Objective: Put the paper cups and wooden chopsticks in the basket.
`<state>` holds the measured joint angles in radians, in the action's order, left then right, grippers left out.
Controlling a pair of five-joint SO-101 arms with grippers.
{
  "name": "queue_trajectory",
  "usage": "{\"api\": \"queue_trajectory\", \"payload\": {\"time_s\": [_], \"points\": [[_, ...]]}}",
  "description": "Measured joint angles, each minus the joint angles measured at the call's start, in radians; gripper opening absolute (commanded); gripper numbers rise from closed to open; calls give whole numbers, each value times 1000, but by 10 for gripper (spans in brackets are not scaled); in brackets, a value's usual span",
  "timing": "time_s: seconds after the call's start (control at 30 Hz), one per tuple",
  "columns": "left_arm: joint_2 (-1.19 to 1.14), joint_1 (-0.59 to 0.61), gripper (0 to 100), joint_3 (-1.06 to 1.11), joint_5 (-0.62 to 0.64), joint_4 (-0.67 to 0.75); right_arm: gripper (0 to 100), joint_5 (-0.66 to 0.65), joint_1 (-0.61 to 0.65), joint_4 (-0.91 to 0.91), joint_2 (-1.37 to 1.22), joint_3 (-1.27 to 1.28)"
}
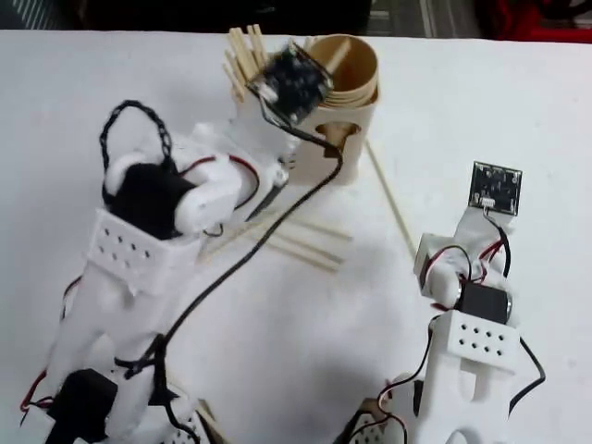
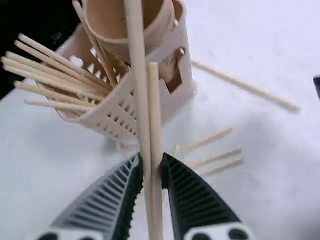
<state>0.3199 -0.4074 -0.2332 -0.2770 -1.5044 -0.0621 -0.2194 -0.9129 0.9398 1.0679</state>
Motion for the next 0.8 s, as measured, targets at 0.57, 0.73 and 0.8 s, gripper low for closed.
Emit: {"api": "queue_trajectory", "payload": {"time_s": [0.57,0.73,0.8], "points": [[-143,38,20,-226,86,482,19,0,0,0,0,0],[-199,80,20,-235,86,603,19,0,0,0,0,0],[-219,98,20,-235,86,655,19,0,0,0,0,0]]}}
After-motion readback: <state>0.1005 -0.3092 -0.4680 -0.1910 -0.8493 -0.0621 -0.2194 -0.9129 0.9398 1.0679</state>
